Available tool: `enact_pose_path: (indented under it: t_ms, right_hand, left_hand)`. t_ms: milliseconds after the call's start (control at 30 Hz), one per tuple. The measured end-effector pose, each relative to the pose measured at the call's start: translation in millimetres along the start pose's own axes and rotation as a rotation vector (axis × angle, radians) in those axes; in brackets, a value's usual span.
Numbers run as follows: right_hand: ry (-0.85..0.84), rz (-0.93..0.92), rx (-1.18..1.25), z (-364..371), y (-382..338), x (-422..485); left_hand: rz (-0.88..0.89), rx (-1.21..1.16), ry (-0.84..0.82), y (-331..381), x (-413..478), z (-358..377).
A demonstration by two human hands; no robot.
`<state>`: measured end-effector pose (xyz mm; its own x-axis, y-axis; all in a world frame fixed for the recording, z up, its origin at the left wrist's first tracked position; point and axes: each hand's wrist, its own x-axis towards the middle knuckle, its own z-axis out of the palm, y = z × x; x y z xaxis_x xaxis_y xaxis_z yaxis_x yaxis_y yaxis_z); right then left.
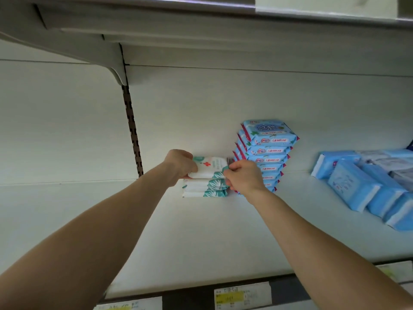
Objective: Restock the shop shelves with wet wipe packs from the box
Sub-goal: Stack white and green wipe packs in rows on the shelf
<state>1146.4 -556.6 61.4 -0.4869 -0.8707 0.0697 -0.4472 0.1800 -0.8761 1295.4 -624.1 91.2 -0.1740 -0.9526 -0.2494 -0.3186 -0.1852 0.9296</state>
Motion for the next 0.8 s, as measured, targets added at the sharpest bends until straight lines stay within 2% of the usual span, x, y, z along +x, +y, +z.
enact_pose_path:
  t_ms: [167, 267, 333, 433, 600, 700, 800]
  right_hand:
    - [0.061, -0.258, -0.646, -4, 2, -9]
    - [0.062, -0.429, -0.951, 0, 4, -14]
    - [-0.002, -0.442, -1.067, 5, 4, -15]
    - [-0.019, -0.438, -1.136, 10, 1, -10]
    - [-0.057, -0.456, -1.079, 12, -2, -3]
    - [-0.068, -0.449, -1.056, 14, 1, -3]
    - [-0.092, -0.432, -1.025, 16, 4, -6]
  left_hand:
    - [0.078, 0.255, 0.005, -3, 5, 4]
    - [0.015, 0.278, -0.080, -4, 3, -2]
    - [-0.035, 0.286, -0.167, -7, 1, -7]
    - [-0.059, 0.384, -0.282, -11, -1, -6]
    - [0.022, 0.436, -0.234, -18, 4, -3]
    - [-0.024, 0.364, -0.257, -17, 5, -4]
    - [-0.111, 0.184, -0.236, -16, 6, -3]
